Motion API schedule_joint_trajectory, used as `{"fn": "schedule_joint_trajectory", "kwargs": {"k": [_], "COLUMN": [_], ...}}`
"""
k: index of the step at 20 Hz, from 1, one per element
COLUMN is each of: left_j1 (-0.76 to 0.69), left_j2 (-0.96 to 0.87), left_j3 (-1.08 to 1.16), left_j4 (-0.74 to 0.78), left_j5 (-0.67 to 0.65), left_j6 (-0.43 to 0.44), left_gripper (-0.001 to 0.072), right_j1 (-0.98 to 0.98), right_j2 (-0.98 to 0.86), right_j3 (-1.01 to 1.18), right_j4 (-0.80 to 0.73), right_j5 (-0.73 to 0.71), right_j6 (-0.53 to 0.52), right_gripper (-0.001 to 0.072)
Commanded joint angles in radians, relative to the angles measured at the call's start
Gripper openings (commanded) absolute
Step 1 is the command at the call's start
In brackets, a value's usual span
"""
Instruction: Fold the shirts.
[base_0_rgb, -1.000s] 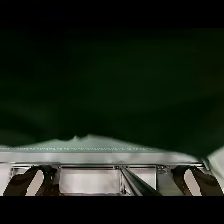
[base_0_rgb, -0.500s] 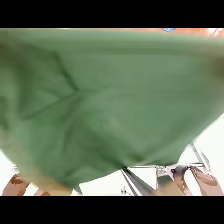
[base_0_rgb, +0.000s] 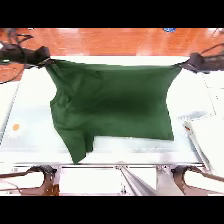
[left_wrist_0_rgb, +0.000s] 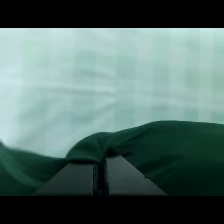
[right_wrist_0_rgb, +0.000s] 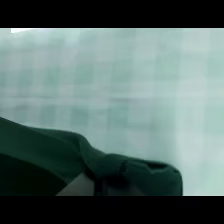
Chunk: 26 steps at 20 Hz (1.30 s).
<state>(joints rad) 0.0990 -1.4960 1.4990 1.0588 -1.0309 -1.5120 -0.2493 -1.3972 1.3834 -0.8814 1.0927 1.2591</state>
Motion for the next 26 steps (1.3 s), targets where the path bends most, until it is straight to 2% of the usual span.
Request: {"fn": "schedule_joint_trajectory", "kwargs": {"k": [1,4,8,10,14,16,19,23,24,25,26], "left_j1": [-0.011,-0.014,-0.008,0.014,0.061,0.059,0.023,-0.015,-0.022,-0.026,-0.027], "left_j2": [-0.280,-0.409,-0.434,-0.428,-0.421,-0.423,-0.424,-0.424,-0.424,-0.424,-0.422], "left_j3": [0.146,0.251,0.286,0.329,0.415,0.390,0.274,0.134,0.124,0.124,0.127], "left_j4": [-0.066,-0.077,-0.076,-0.077,-0.076,-0.026,0.155,0.180,0.180,0.180,0.180], "left_j5": [0.108,0.103,0.083,-0.016,-0.407,-0.554,-0.616,-0.581,-0.574,-0.578,-0.596], "left_j6": [-0.053,-0.083,-0.070,-0.051,0.095,0.121,0.090,0.087,0.086,0.073,0.068], "left_gripper": [0.0020,0.0020,0.0020,0.0020,0.0020,0.0020,0.0020,0.0020,0.0026,0.0115,0.0382], "right_j1": [0.044,0.045,0.044,0.033,-0.023,-0.032,-0.024,-0.010,-0.005,-0.002,0.001], "right_j2": [-0.324,-0.510,-0.559,-0.541,-0.496,-0.494,-0.494,-0.494,-0.495,-0.495,-0.490], "right_j3": [0.194,0.392,0.458,0.458,0.458,0.450,0.369,0.245,0.229,0.225,0.225], "right_j4": [0.019,0.020,0.010,0.010,-0.010,-0.112,-0.151,-0.158,-0.158,-0.161,-0.149], "right_j5": [-0.081,-0.055,-0.003,0.065,0.281,0.391,0.409,0.380,0.361,0.350,0.351], "right_j6": [0.037,0.129,0.146,0.108,0.066,0.068,0.072,0.071,0.071,0.091,0.097], "right_gripper": [0.0020,0.0020,0.0021,0.0021,0.0021,0.0021,0.0021,0.0021,0.0038,0.0240,0.0415]}}
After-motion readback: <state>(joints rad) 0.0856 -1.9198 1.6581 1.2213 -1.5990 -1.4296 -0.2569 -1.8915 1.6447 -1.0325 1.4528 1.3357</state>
